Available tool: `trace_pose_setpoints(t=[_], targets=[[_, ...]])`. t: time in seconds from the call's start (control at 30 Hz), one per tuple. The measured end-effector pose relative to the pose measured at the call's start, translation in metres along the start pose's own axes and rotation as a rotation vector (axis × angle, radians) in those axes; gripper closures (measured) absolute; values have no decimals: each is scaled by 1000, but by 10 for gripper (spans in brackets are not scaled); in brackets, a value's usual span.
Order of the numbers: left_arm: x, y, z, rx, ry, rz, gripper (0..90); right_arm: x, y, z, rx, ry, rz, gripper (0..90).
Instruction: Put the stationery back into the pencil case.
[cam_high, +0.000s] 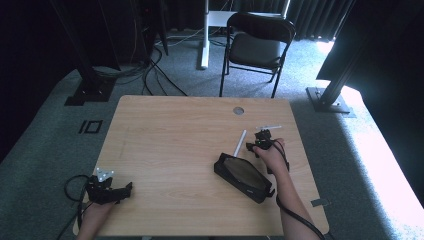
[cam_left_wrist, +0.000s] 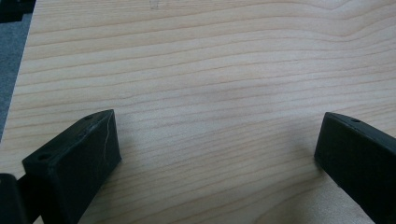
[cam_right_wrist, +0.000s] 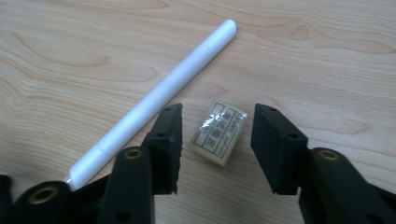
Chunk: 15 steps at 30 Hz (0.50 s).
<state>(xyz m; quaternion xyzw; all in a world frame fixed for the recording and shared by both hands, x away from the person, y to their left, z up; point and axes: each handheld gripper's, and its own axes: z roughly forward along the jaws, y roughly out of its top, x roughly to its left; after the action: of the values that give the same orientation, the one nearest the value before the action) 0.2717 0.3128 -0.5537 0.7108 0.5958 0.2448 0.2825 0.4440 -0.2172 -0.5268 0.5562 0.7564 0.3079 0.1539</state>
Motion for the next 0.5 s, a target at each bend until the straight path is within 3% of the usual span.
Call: trace_pose_setpoints(t=[0.5], targets=[[0,0,0,0,0,0,4,-2,-2,6,38,-49,-10,669]])
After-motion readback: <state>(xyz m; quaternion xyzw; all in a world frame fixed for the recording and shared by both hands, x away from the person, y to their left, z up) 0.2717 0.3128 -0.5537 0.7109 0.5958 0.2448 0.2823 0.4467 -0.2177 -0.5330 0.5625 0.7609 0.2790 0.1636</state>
